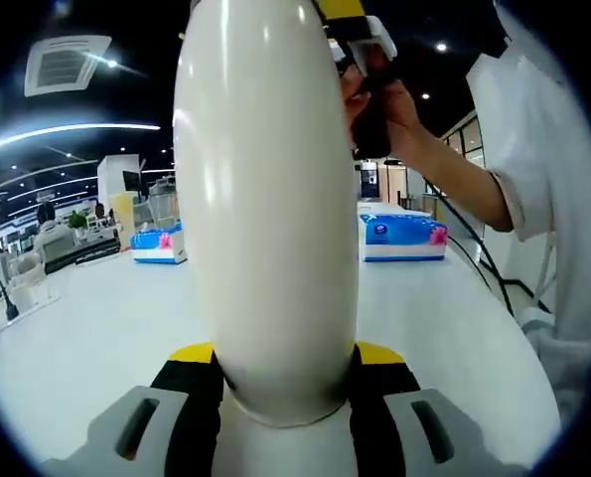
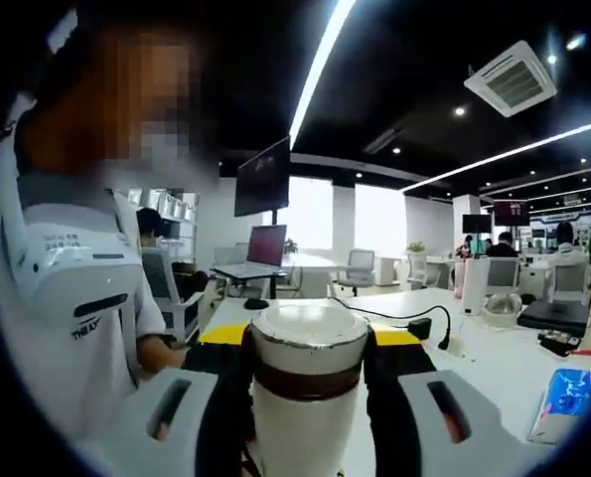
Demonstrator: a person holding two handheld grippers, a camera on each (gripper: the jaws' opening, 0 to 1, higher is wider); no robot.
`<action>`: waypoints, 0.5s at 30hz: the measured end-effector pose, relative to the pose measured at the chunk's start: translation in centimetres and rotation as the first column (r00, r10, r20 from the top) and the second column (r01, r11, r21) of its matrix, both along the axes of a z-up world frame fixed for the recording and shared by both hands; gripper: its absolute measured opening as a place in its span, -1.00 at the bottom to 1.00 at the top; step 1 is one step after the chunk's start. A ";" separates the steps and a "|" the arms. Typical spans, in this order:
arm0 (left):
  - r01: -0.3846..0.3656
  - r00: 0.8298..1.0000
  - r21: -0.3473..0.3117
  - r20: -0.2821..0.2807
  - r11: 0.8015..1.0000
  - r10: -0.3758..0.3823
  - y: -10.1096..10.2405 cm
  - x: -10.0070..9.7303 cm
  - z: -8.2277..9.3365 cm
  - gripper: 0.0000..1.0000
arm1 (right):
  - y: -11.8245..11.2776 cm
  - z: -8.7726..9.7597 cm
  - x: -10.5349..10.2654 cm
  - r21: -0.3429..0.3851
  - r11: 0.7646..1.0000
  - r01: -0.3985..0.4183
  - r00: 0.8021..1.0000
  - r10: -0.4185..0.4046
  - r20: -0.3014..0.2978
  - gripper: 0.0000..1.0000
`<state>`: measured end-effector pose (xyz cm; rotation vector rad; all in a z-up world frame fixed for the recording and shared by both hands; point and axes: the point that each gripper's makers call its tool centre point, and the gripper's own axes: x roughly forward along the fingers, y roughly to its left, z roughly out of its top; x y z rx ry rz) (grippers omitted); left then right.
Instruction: Grasp the water cup twist off the cup lid place the cup lid on the table
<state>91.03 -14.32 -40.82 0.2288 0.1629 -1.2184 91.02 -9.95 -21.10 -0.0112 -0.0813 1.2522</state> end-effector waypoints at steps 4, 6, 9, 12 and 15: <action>0.000 1.000 0.001 0.001 1.000 0.000 0.0 0.0 0.0 0.02 | -0.1 -0.1 0.1 -0.019 0.999 0.033 0.999 -0.033 -0.008 -0.06; 0.000 1.000 0.001 0.000 1.000 0.000 -0.1 0.1 0.0 0.02 | -0.2 -0.2 0.1 -0.030 0.998 0.049 0.999 -0.049 -0.015 -0.05; 0.001 1.000 0.002 -0.001 1.000 -0.001 -0.1 0.1 0.0 0.02 | -0.3 -0.4 0.1 -0.045 0.997 0.066 0.998 -0.067 -0.013 -0.01; 0.004 1.000 0.002 0.003 1.000 -0.004 -0.2 0.0 0.0 0.02 | -0.1 -0.6 -0.3 -0.049 0.995 0.085 0.995 -0.087 -0.042 0.19; 0.004 1.000 0.002 0.003 1.000 -0.004 -0.2 -0.1 0.0 0.02 | -0.2 -0.8 0.0 -0.078 0.985 0.151 0.988 -0.153 -0.023 0.25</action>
